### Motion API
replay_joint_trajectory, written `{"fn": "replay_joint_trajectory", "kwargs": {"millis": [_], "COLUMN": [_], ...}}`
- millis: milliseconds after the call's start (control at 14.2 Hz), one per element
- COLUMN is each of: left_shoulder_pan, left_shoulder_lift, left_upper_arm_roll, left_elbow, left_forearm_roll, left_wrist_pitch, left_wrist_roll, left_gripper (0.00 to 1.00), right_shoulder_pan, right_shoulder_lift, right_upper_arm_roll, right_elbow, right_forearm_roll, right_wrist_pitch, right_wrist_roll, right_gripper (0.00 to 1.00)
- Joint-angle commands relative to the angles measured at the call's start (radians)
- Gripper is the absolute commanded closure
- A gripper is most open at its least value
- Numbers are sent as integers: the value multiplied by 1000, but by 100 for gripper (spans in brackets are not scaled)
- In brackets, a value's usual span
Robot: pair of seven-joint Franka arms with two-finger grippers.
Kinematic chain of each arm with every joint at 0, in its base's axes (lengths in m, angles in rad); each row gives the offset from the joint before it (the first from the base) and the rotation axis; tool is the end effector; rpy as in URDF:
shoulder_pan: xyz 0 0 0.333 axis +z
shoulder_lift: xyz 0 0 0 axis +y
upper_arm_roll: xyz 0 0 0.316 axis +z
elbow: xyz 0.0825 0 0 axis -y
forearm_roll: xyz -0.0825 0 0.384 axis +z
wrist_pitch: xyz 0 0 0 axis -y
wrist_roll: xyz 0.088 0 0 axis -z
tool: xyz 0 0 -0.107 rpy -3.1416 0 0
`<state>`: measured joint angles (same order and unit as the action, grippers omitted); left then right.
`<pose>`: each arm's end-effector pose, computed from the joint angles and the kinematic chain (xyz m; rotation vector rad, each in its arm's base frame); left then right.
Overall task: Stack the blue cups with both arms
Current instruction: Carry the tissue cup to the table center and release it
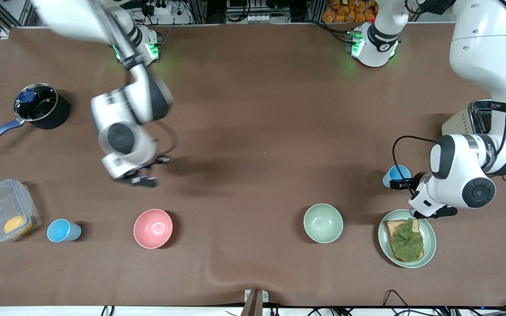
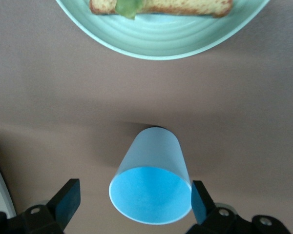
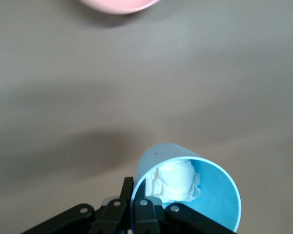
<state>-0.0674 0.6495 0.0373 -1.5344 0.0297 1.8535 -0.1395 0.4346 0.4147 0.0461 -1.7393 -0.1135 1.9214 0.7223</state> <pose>0.6666 -0.0210 0.2518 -3.0202 -0.1398 0.4952 0.5633 0.2822 0.3224 2.9214 -0.2812 -0.2126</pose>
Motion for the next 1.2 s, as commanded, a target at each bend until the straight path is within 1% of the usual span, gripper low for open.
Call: {"fn": "replay_joint_trajectory", "kwargs": {"millis": [0, 71, 212, 282, 353, 423, 494, 564, 635, 846, 1058, 1129], "left_shoulder_pan": [11, 12, 12, 9, 9, 9, 8, 9, 11, 15, 17, 17], "left_shoulder_lift": [10, 18, 24, 22, 21, 15, 12, 12, 10, 7, 18, 18], "left_upper_arm_roll": [-4, -4, -4, -4, -4, -4, -4, -4, -4, -5, -5, -5], "left_elbow": [-1, -1, -3, -3, 0, 2, 2, 2, 5, 7, -3, -7], "left_forearm_roll": [24, 24, 24, 24, 24, 24, 22, 22, 22, 21, 19, 19], "left_wrist_pitch": [6, 7, 18, 18, 18, 18, 16, 18, 18, 18, 29, 29], "left_wrist_roll": [11, 11, 11, 11, 12, 11, 9, 9, 11, 14, 30, 34], "left_gripper": [0, 0, 0, 0, 0, 0, 0, 0, 0, 0, 0, 0], "right_shoulder_pan": [113, 162, 220, 240, 259, 280, 295, 305, 314, 334, 338, 345], "right_shoulder_lift": [105, 143, 231, 255, 272, 286, 302, 308, 311, 325, 340, 345], "right_upper_arm_roll": [-11, -12, -12, -12, -11, -11, -12, -12, -12, -14, -14, -14], "right_elbow": [118, 162, 262, 276, 274, 273, 273, 273, 273, 267, 261, 262], "right_forearm_roll": [11, 33, 84, 89, 107, 164, 237, 295, 308, 296, 229, 225], "right_wrist_pitch": [1, 19, 82, 134, 221, 316, 376, 404, 406, 393, 380, 381], "right_wrist_roll": [190, 268, 417, 449, 466, 473, 471, 465, 463, 462, 463, 465], "right_gripper": [100, 100, 100, 100, 100, 100, 100, 100, 100, 100, 100, 100]}}
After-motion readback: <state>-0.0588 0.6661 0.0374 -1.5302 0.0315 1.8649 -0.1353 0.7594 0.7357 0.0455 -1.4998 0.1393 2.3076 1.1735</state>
